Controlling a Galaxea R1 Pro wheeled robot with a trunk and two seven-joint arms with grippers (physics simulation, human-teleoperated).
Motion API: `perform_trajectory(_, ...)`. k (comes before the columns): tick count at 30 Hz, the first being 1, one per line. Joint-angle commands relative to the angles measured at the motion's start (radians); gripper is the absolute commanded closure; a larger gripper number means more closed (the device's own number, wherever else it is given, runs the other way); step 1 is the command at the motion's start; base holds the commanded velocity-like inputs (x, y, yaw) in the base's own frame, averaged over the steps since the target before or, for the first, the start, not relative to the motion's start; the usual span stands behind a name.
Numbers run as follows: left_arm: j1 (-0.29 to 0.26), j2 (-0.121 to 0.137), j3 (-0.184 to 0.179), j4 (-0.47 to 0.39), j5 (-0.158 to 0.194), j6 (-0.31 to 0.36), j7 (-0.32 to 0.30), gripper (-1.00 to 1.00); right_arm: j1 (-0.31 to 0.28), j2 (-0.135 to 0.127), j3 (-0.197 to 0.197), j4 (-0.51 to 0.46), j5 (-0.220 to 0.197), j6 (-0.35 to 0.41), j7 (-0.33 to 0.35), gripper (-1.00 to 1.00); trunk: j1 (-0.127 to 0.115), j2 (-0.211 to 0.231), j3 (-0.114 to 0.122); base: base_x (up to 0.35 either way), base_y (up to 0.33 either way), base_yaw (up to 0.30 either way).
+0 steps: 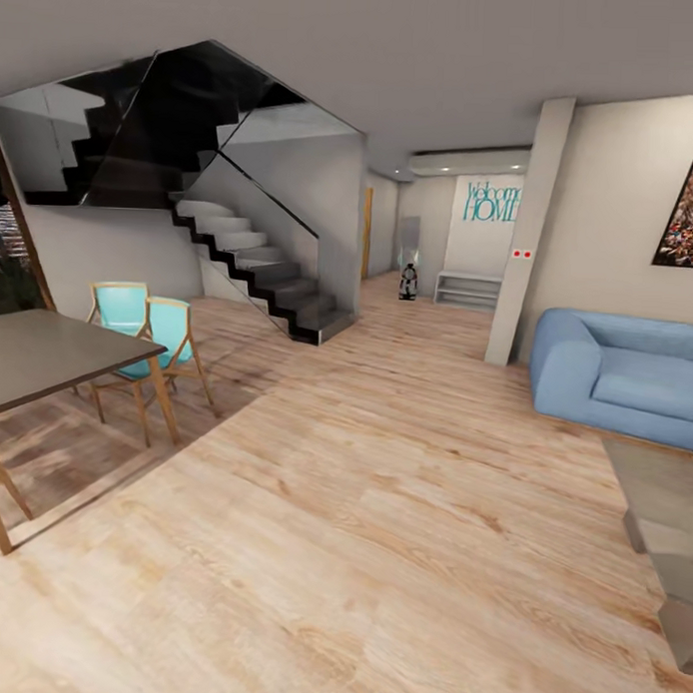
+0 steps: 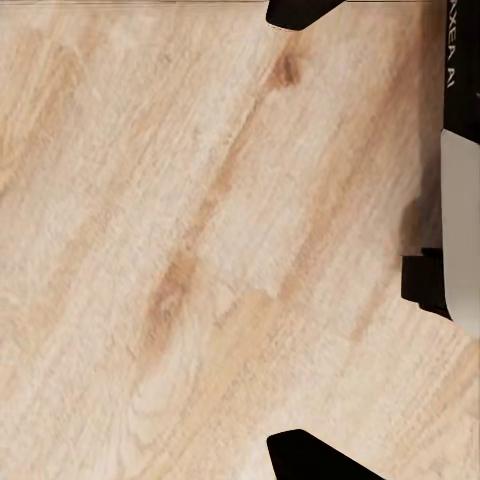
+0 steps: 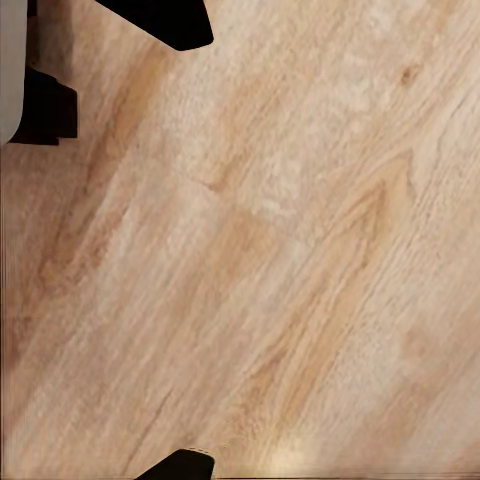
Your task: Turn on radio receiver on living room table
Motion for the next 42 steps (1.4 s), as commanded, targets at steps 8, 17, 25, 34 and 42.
perform_trajectory(8,0.001,0.001,0.001,0.000,0.000,-0.012,0.000,-1.00,0.000,0.000,0.000,0.005,0.001,-0.001,0.000,-1.00,0.000,0.000,0.000,0.000,0.000,-0.279)
perform_trajectory(17,0.001,0.006,0.004,0.000,0.000,-0.017,0.000,-1.00,0.000,0.000,0.000,0.006,0.002,-0.002,0.000,-1.00,0.000,0.000,0.000,0.000,0.000,-0.279)
perform_trajectory(25,0.000,0.006,0.005,0.000,0.000,-0.017,0.000,-1.00,0.000,0.000,0.000,0.006,0.002,-0.002,0.000,-1.00,0.000,0.000,0.000,0.000,0.000,-0.279)
perform_trajectory(34,0.000,0.006,0.005,0.000,0.000,-0.017,0.000,-1.00,0.000,0.000,0.000,0.006,0.003,-0.002,0.000,-1.00,0.000,0.000,0.000,0.000,0.000,-0.279)
perform_trajectory(42,0.001,0.005,0.005,0.000,0.000,-0.017,0.000,-1.00,0.000,0.000,0.000,0.006,0.003,-0.002,0.000,-1.00,0.000,0.000,0.000,0.000,0.000,-0.279)
